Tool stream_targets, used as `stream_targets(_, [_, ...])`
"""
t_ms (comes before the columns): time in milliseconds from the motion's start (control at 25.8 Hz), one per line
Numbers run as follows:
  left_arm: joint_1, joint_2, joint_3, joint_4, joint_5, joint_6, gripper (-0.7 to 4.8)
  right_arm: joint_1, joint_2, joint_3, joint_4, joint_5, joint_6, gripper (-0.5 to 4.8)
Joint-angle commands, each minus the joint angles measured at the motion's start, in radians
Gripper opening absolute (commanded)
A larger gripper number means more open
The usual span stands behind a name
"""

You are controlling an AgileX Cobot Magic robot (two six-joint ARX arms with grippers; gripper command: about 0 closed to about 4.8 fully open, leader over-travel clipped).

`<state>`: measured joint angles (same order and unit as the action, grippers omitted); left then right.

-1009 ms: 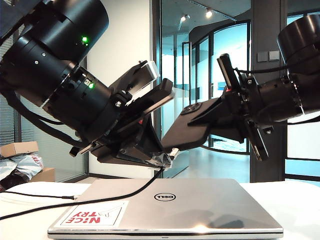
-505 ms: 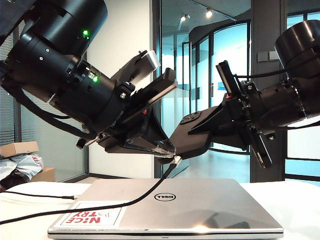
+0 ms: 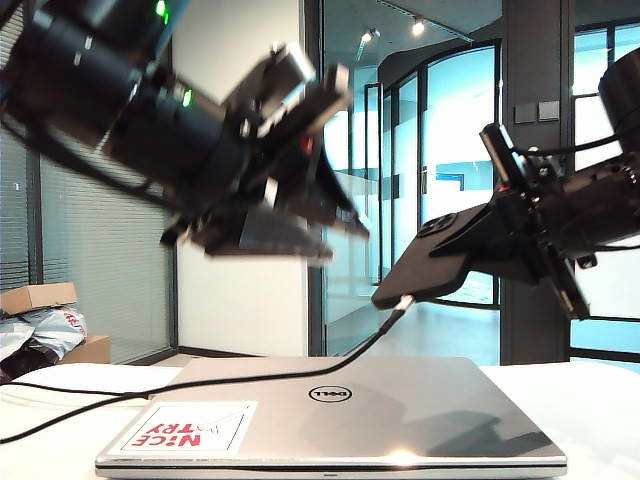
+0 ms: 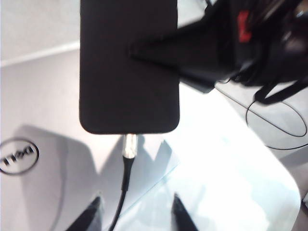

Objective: Pick up the charging cable and the phone, plug the charging cable into the charging port on the phone, and finally place them back on the table.

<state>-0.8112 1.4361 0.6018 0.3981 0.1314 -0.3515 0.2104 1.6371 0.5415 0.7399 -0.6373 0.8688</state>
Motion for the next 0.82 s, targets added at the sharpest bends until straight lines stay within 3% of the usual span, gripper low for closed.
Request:
stream_targets(39, [0.021, -0.065, 0.091, -0.141, 0.0, 0.042, -0.05, -0.046, -0.058, 0.033, -0.137, -0.019, -0.085, -0.06])
stream_targets(272, [0.065, -0.127, 0.237, -0.318, 0.0, 0.091, -0.06, -0.114, -0.186, 0.14, -0.603, 0.0, -0.311, -0.06])
stream_targets(349, [0.096, -0.142, 0.311, -0.425, 0.0, 0.094, -0.06, -0.16, -0.214, 0.247, -0.928, 0.014, -0.471, -0.06])
stream_targets(427, [0.1, -0.151, 0.338, -0.459, 0.0, 0.094, -0.06, -0.187, -0.213, 0.312, -1.098, 0.031, -0.579, -0.06])
stream_targets(543, [0.105, -0.178, 0.348, -0.474, 0.0, 0.094, -0.06, -0.219, -0.213, 0.388, -1.279, 0.098, -0.71, -0.06])
stream_targets(699, [0.105, -0.222, 0.349, -0.486, 0.0, 0.1, -0.06, -0.267, -0.191, 0.452, -1.414, 0.112, -0.784, -0.06])
stream_targets(815, [0.105, -0.249, 0.353, -0.513, 0.0, 0.149, -0.06, -0.29, -0.154, 0.491, -1.481, 0.124, -0.814, -0.06])
